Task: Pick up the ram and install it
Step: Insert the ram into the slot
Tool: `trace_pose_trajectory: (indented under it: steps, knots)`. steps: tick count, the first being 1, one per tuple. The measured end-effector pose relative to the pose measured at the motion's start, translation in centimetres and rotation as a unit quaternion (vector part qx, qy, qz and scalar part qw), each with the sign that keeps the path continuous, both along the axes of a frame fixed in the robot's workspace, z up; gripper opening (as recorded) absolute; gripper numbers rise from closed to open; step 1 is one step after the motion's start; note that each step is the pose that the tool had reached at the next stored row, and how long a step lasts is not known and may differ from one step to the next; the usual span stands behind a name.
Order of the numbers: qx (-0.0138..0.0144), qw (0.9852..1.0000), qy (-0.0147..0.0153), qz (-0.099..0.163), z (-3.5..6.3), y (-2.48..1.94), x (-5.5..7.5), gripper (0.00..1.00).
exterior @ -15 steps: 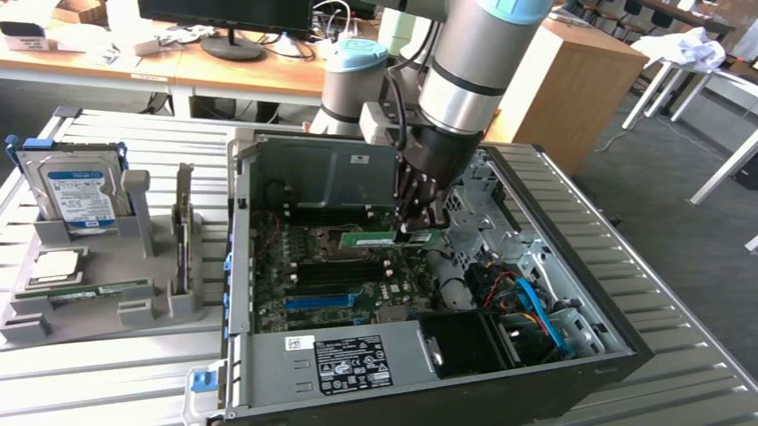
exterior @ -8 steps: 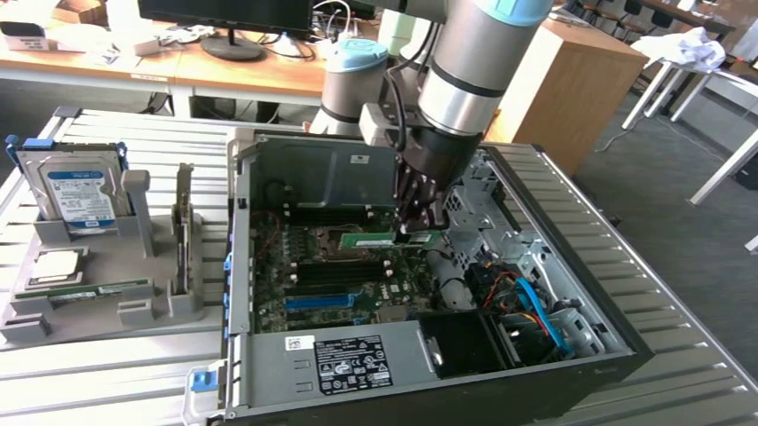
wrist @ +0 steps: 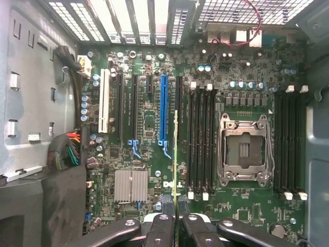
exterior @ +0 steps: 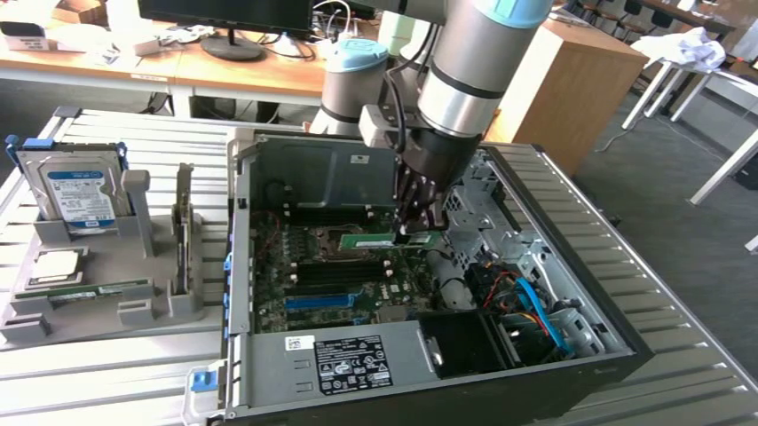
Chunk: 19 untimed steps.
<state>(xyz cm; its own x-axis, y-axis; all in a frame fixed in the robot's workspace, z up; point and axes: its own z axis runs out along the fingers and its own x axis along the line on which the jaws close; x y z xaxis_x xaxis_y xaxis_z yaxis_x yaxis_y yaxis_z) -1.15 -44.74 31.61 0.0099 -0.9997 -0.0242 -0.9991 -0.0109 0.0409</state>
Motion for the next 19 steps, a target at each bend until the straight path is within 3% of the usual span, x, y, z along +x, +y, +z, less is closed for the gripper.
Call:
trace_pose_trajectory:
  steps: [19]
  knots:
    - [0.0, 1.0, 0.0, 0.0, -0.46, 0.0, 0.0, 0.13]
